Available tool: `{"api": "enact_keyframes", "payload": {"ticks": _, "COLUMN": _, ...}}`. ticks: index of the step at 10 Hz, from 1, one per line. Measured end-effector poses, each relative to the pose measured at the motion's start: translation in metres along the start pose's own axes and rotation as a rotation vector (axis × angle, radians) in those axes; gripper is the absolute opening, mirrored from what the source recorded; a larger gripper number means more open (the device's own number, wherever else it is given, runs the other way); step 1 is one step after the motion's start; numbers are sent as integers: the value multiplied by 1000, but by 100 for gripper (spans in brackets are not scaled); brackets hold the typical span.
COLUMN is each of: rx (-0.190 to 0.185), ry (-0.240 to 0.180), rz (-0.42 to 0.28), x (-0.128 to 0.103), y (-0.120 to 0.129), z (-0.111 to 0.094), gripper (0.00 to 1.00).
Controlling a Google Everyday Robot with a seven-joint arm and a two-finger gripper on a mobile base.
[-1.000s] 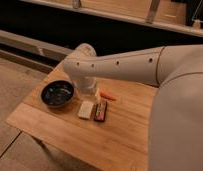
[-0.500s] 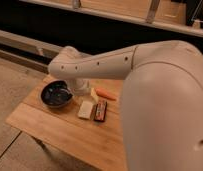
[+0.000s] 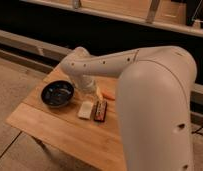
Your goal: Place the eraser on the white sponge
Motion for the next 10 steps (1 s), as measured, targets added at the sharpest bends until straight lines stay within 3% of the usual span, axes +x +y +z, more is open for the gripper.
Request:
{"api": "enact_keyframes", "payload": {"ticks": 3, "rx": -108, "ry": 7, "rz": 115, "x": -19, "y": -22, "z": 0, "gripper": 65}}
{"api": "enact_keyframes", "payload": {"ticks": 4, "rx": -123, "ry": 20, "rz": 134, "x": -20, "y": -30, "z": 6, "gripper": 65}}
{"api": "enact_keyframes", "payload": {"ticks": 8, "rx": -120, "ry": 82, "rz": 155, "x": -13, "y": -59, "z": 35, "gripper": 65}}
{"api": "enact_keyframes", "payload": {"ticks": 10, "rx": -114, "ry": 97, "rz": 119, "x": -8, "y": -56, "z": 45, "gripper": 65}}
